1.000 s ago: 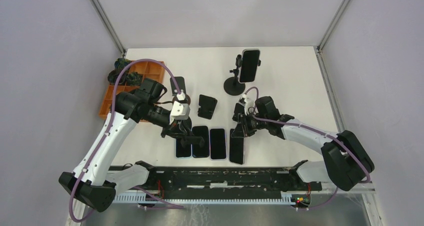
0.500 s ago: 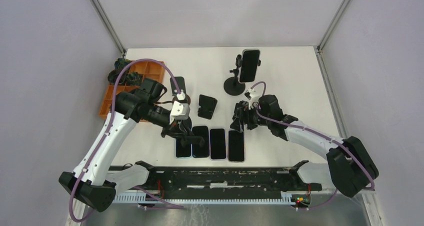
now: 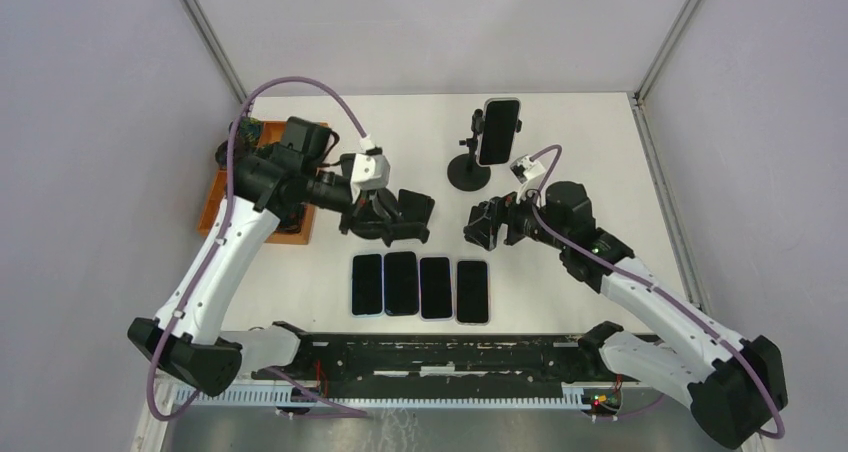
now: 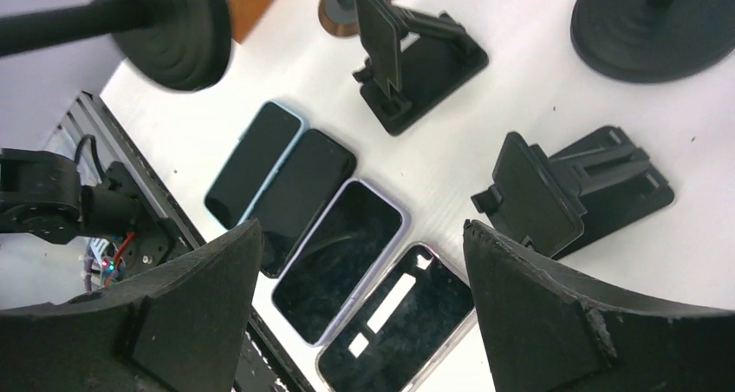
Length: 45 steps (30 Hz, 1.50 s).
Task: Remove the phone from the phone stand
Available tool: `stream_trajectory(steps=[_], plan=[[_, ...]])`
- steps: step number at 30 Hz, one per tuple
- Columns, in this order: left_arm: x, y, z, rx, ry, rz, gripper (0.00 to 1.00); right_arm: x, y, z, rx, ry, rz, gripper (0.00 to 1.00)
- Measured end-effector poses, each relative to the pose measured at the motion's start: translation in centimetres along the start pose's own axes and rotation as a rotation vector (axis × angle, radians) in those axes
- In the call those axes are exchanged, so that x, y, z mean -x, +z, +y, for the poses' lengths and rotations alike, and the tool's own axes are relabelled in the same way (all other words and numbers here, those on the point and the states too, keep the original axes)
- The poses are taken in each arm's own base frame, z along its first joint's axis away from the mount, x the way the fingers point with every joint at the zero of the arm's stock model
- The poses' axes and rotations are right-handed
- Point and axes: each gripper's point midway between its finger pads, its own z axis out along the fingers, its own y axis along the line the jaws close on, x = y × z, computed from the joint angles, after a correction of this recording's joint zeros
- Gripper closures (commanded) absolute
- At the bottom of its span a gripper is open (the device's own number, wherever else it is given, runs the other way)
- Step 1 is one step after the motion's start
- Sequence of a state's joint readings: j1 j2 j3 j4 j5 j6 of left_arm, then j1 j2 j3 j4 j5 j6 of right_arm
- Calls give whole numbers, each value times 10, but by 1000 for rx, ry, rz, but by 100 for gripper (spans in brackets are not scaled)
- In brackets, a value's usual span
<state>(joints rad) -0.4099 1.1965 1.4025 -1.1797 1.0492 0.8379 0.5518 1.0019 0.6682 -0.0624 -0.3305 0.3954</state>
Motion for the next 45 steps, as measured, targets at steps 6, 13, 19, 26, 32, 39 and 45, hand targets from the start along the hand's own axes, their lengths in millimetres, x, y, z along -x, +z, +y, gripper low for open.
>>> stream_trajectory(steps=[6, 13, 19, 26, 32, 39, 45], plan=[[50, 3, 76, 78, -8, -108, 98, 24, -24, 10, -12, -24, -91, 8], [64, 17, 165, 115, -124, -227, 98, 31, -38, 7, -54, 12, -128, 8], [60, 20, 222, 105, -239, -341, 98, 42, -49, 10, -67, 48, -187, 9], [38, 16, 282, 73, -318, -456, 98, 49, -54, 4, -101, 76, -223, 9], [7, 11, 312, 70, -368, -509, 98, 52, -55, -4, -135, 94, -238, 9], [-22, 0, 336, 121, -413, -540, 95, 54, -49, -19, -176, 116, -225, 9], [-63, 1, 362, 235, -521, -517, 87, 60, -48, -36, -215, 141, -229, 9]])
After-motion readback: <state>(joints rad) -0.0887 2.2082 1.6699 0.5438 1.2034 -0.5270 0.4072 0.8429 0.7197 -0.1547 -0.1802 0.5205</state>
